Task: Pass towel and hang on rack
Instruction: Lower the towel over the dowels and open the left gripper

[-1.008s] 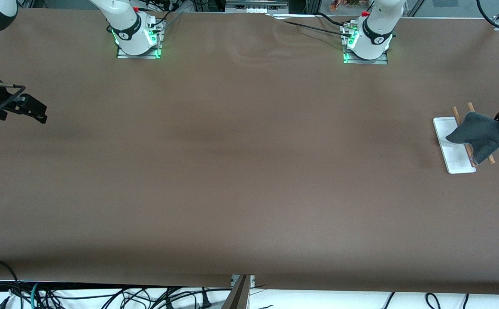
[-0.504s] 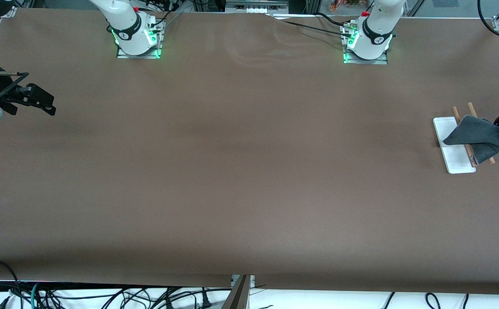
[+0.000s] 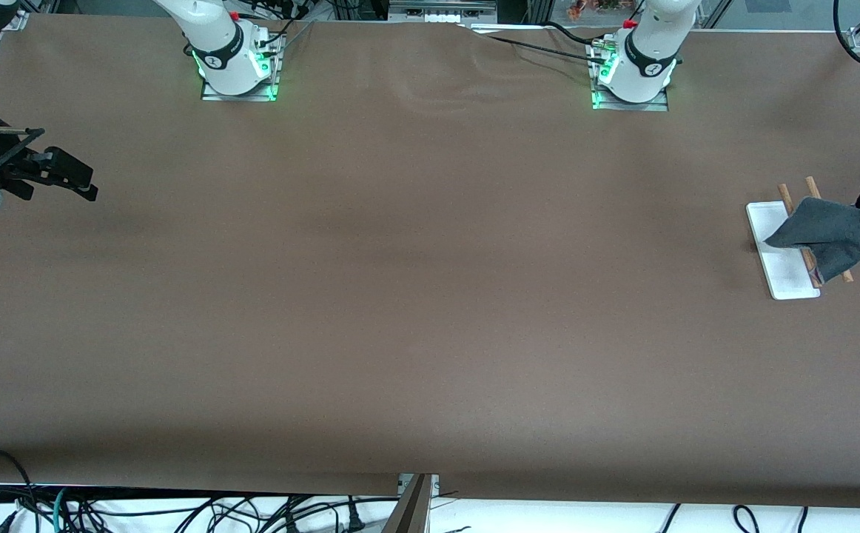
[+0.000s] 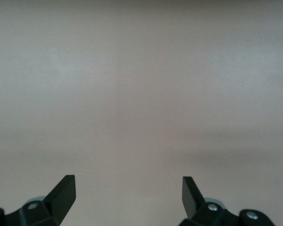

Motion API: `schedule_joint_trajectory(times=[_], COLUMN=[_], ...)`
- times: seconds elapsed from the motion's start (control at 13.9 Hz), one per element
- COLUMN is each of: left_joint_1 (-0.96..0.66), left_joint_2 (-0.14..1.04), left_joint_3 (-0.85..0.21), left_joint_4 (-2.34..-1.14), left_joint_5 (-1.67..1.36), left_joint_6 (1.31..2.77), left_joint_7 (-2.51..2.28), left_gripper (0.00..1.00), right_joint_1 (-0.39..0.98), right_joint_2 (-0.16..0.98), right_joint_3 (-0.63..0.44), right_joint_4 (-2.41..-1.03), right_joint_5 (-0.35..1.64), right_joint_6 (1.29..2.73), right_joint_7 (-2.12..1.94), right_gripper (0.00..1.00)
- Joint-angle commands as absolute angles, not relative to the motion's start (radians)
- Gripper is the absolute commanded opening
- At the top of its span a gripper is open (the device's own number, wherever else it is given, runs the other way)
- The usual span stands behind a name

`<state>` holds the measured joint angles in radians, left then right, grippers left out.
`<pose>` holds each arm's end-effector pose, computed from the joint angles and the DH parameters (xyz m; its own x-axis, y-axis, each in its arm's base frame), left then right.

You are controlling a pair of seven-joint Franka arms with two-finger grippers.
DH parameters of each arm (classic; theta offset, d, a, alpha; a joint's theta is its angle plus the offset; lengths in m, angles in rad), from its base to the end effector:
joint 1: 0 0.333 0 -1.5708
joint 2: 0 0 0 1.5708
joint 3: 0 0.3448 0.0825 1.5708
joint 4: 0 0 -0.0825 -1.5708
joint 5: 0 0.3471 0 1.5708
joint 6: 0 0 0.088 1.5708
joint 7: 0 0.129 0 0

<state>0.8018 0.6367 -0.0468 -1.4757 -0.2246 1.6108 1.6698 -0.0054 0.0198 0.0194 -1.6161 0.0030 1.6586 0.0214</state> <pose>0.4734 0.4138 0.3013 0.6869 -0.6769 0.2644 -0.7073 -0.5390 0.4574 0.5319 0.0077 0.6089 0.9997 -0.0077 0.0226 -0.0076 -1.0000 -0.0039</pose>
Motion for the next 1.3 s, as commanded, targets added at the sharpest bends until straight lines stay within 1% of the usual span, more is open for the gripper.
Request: schedule_joint_trajectory(times=[0.0,0.14,0.43,0.58,0.79,1.08,1.22], left_joint_1=[0.802,0.802,0.79,0.784,0.715,0.595,0.508], left_joint_2=[0.66,0.657,0.655,0.641,0.603,0.539,0.48], left_joint_3=[-0.054,-0.054,-0.058,-0.071,-0.069,-0.067,-0.055], left_joint_4=[-1.39,-1.364,-1.247,-1.229,-1.22,-1.22,-1.229], left_joint_5=[-0.199,-0.193,-0.193,-0.198,-0.192,-0.177,-0.17], left_joint_6=[1.583,1.571,1.505,1.491,1.483,1.419,1.411], left_joint_7=[1.697,1.698,1.666,1.616,1.485,1.225,1.084], left_gripper=[1.0,1.0,1.0,1.0,1.0,1.0,1.0], right_joint_1=[-0.012,-0.012,-0.012,-0.012,-0.012,-0.012,-0.012], right_joint_2=[0.02,0.02,0.02,0.02,0.02,0.02,0.02], right_joint_3=[0.031,0.032,0.031,0.032,0.032,0.032,0.032], right_joint_4=[-1.601,-1.601,-1.6,-1.6,-1.6,-1.6,-1.6], right_joint_5=[0.023,0.023,0.023,0.023,0.025,0.025,0.025], right_joint_6=[1.648,1.647,1.654,1.651,1.654,1.658,1.658], right_joint_7=[0.035,0.034,0.035,0.037,0.037,0.037,0.037], right_gripper=[1.0,1.0,1.0,1.0,1.0,1.0,1.0])
